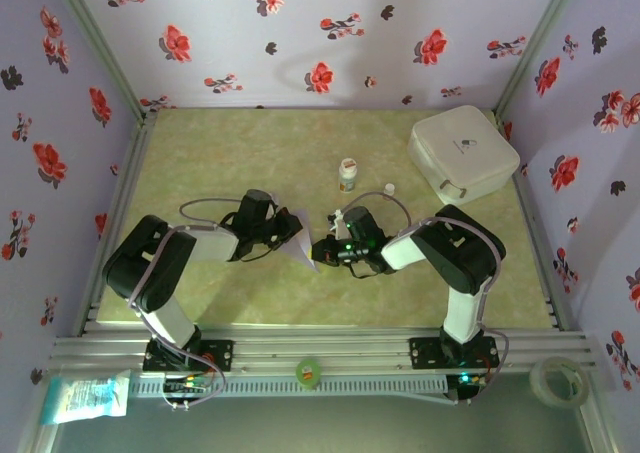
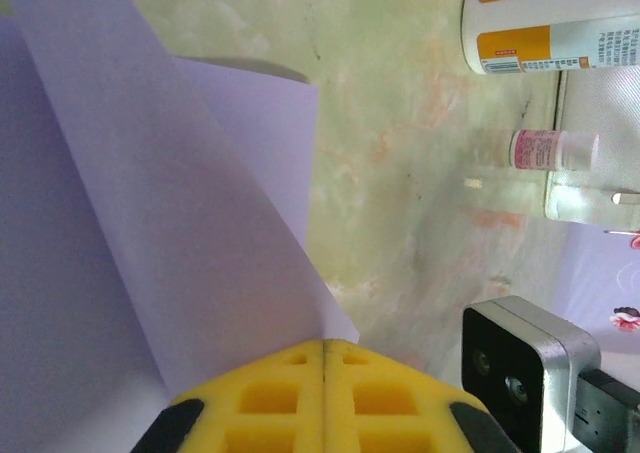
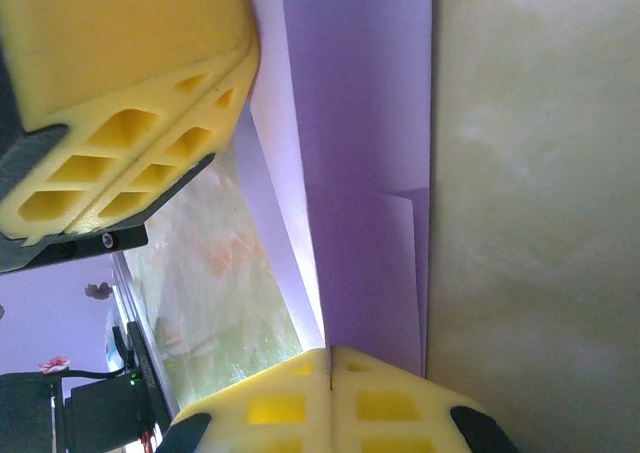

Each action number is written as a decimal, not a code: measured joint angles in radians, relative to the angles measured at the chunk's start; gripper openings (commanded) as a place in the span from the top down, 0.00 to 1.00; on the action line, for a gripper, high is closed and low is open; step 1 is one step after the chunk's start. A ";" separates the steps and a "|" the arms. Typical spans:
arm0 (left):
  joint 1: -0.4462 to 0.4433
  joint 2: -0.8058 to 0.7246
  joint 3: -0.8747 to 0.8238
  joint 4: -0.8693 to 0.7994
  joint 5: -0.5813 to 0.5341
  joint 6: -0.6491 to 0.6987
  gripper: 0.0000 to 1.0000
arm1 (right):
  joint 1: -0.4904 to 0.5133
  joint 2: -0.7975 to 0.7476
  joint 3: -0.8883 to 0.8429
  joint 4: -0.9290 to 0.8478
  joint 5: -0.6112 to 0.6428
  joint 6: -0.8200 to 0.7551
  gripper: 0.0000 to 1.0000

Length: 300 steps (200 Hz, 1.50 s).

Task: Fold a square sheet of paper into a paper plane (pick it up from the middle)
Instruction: Fourth fold the wing at the center of the table.

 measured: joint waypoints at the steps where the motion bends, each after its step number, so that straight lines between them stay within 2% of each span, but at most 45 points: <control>1: 0.000 0.000 0.000 0.000 0.000 0.000 0.95 | 0.000 0.000 0.000 0.000 0.000 0.000 1.00; 300: 0.000 0.097 0.027 0.022 -0.019 -0.003 0.95 | -0.010 0.006 0.004 -0.001 -0.021 0.016 1.00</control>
